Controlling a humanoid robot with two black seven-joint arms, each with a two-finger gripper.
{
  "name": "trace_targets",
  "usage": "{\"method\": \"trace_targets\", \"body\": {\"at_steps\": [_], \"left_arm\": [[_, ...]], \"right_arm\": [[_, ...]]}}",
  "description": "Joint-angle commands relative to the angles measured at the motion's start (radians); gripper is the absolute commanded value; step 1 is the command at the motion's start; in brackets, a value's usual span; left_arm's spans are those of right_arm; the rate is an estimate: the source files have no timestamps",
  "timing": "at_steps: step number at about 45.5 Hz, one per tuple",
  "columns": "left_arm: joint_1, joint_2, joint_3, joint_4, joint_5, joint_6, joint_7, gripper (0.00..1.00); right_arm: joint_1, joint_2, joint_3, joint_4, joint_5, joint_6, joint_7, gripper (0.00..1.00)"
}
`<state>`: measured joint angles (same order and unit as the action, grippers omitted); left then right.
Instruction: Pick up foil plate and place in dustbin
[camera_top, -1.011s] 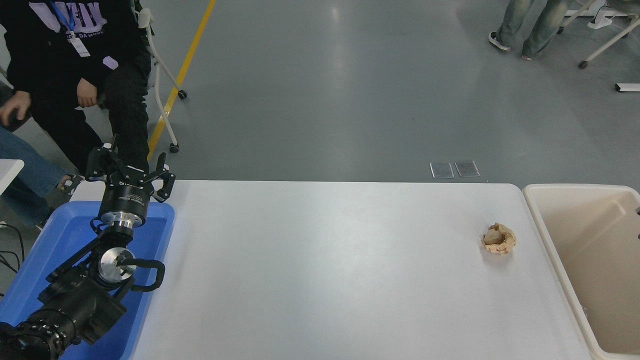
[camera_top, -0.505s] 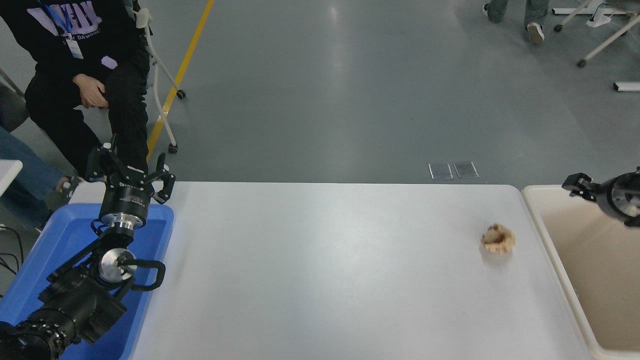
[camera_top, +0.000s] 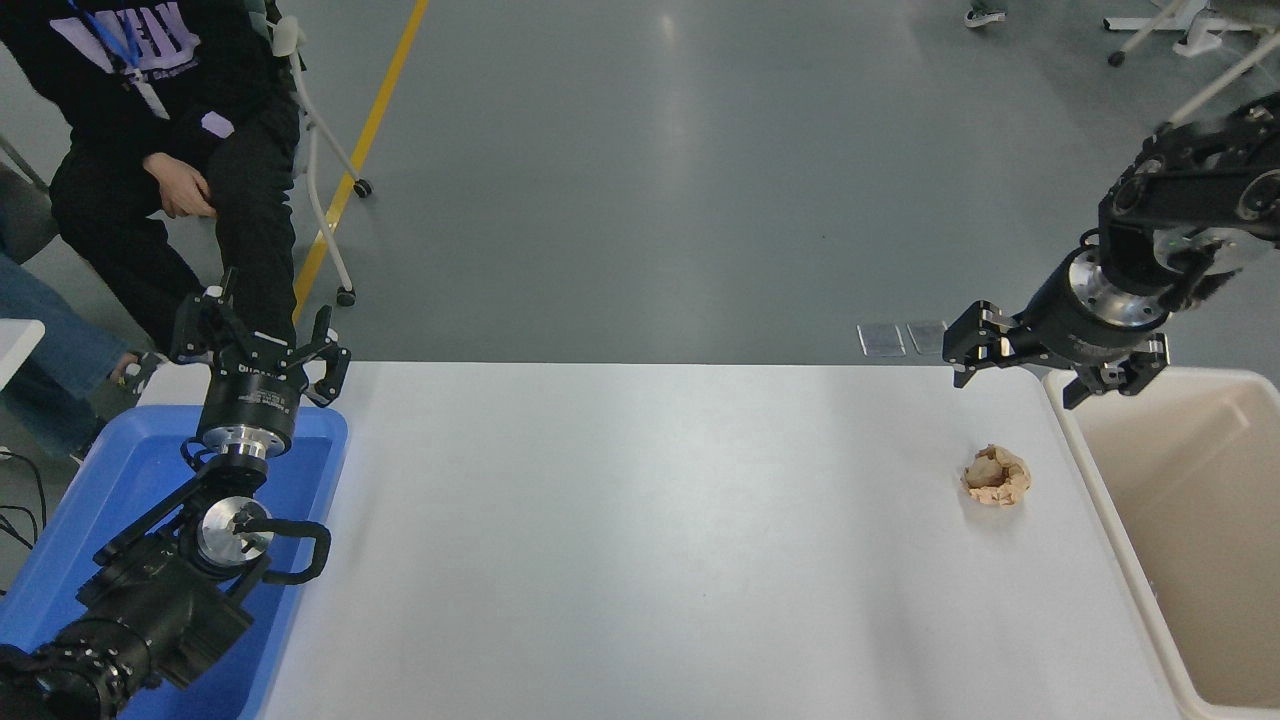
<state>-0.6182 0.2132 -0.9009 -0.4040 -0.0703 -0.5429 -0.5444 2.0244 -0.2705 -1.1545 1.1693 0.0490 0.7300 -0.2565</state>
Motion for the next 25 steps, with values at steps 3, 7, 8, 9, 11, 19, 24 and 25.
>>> {"method": "trace_targets", "body": {"at_steps": [3,7,8,9,11,19,24,25], "left_arm": [[0.0,0.0,0.0,0.001,0.0,0.0,0.001,0.99],[0.0,0.0,0.0,0.001,0.001,0.001,0.0,0.99],[0.0,0.0,0.0,0.001,0.001,0.001,0.0,0.99],[0.0,0.0,0.0,0.001,0.001,0.001,0.0,0.99],[0.0,0.0,0.0,0.001,0.001,0.0,0.0,0.99],[0.0,-0.001,-0.001,0.001,0.0,0.001,0.0,0.99],[0.0,0.0,-0.001,0.001,0.0,0.0,0.0,0.99],[0.0,0.0,0.0,0.001,0.001,0.0,0.0,0.99]], "right_arm": [[0.106,0.1,-0.007,0.059,0.017,0.055,0.0,1.0],[0.154,0.114,-0.004,0.081,0.017,0.055,0.0,1.0],[0.163,0.116,-0.002,0.087,0.017,0.055,0.0,1.0],[0.168,0.117,-0.001,0.089,0.017,0.055,0.0,1.0],[0.174,0.117,0.002,0.09,0.017,0.055,0.0,1.0],[0.183,0.117,-0.005,0.089,0.014,0.055,0.0,1.0],[0.18,0.116,-0.002,0.087,0.019,0.055,0.0,1.0],[0.178,0.116,-0.001,0.087,0.019,0.055,0.0,1.0]]}}
